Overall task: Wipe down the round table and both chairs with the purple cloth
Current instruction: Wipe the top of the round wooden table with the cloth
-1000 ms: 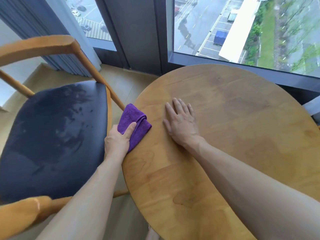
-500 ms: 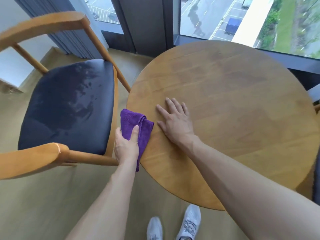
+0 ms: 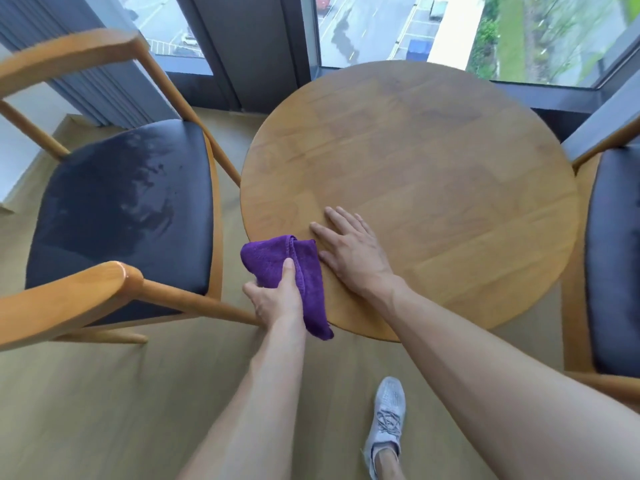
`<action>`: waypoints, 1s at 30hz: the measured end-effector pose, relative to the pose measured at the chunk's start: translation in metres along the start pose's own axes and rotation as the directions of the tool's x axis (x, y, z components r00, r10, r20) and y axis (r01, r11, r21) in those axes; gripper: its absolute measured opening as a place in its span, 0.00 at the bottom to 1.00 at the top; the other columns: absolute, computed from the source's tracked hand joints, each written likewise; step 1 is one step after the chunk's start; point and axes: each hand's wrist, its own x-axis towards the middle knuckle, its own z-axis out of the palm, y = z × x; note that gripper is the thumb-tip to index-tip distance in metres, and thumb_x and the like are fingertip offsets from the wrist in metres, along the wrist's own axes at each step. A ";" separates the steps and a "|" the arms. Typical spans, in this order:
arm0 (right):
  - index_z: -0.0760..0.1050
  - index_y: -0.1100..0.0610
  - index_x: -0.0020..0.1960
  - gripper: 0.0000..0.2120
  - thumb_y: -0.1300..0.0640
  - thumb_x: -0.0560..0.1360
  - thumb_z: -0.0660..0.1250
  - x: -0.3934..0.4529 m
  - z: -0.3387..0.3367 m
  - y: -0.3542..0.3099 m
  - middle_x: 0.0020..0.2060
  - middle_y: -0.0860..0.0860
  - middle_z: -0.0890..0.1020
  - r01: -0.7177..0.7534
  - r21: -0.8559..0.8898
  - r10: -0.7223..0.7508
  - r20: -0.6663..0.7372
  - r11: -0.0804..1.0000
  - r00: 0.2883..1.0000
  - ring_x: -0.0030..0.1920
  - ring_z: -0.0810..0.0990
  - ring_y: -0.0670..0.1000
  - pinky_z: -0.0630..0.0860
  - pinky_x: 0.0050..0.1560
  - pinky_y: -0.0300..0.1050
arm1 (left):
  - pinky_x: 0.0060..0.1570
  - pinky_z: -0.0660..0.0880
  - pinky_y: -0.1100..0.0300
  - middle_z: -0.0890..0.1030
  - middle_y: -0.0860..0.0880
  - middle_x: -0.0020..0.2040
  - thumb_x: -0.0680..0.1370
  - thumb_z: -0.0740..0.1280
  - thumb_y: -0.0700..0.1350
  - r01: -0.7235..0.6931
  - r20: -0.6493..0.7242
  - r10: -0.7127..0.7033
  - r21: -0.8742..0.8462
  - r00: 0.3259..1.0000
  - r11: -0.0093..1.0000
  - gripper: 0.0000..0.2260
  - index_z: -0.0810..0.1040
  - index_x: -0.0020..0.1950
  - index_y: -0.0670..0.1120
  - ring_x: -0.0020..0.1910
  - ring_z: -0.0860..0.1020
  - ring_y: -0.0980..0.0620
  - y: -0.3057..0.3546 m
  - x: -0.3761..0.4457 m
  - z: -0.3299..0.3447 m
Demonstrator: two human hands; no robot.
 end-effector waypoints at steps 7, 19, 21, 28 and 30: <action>0.63 0.49 0.77 0.23 0.54 0.83 0.56 -0.049 0.003 -0.004 0.80 0.50 0.57 -0.025 0.072 0.026 -0.013 0.997 1.000 0.80 0.51 0.50 0.49 0.79 0.47 | 0.56 0.79 0.39 0.76 0.42 0.60 0.69 0.76 0.58 0.138 0.071 -0.134 -0.057 0.988 0.989 0.28 0.65 0.59 0.51 0.54 0.79 0.37 -0.013 -0.031 -0.001; 0.67 0.56 0.76 0.22 0.61 0.83 0.55 -0.143 -0.009 0.020 0.76 0.49 0.67 -0.113 0.329 0.117 0.007 0.937 0.993 0.78 0.59 0.47 0.54 0.76 0.37 | 0.61 0.75 0.39 0.84 0.45 0.54 0.72 0.77 0.50 0.510 0.312 -0.464 -0.082 0.829 0.856 0.20 0.76 0.58 0.44 0.49 0.83 0.44 -0.038 -0.132 0.007; 0.69 0.56 0.74 0.20 0.61 0.83 0.55 -0.162 -0.013 0.027 0.74 0.49 0.70 -0.143 0.369 0.165 -0.028 0.918 0.986 0.77 0.62 0.47 0.57 0.74 0.37 | 0.63 0.73 0.38 0.84 0.47 0.52 0.72 0.76 0.50 0.573 0.349 -0.522 -0.053 0.778 0.818 0.18 0.77 0.56 0.46 0.51 0.83 0.45 -0.042 -0.151 0.013; 0.69 0.59 0.70 0.22 0.48 0.80 0.61 -0.226 -0.014 0.048 0.69 0.55 0.71 -0.582 0.359 0.680 -0.466 0.730 0.566 0.69 0.69 0.56 0.67 0.68 0.54 | 0.66 0.73 0.43 0.85 0.47 0.51 0.76 0.74 0.45 0.711 0.513 -0.618 0.020 0.596 0.703 0.15 0.79 0.61 0.47 0.54 0.83 0.48 -0.051 -0.196 0.048; 0.71 0.61 0.62 0.26 0.40 0.77 0.60 -0.234 -0.008 0.052 0.63 0.57 0.73 -0.683 0.510 0.851 -0.346 0.523 0.394 0.64 0.73 0.59 0.69 0.61 0.53 | 0.68 0.71 0.44 0.85 0.46 0.50 0.76 0.73 0.44 0.722 0.516 -0.634 0.044 0.576 0.691 0.14 0.78 0.61 0.47 0.55 0.82 0.49 -0.053 -0.203 0.056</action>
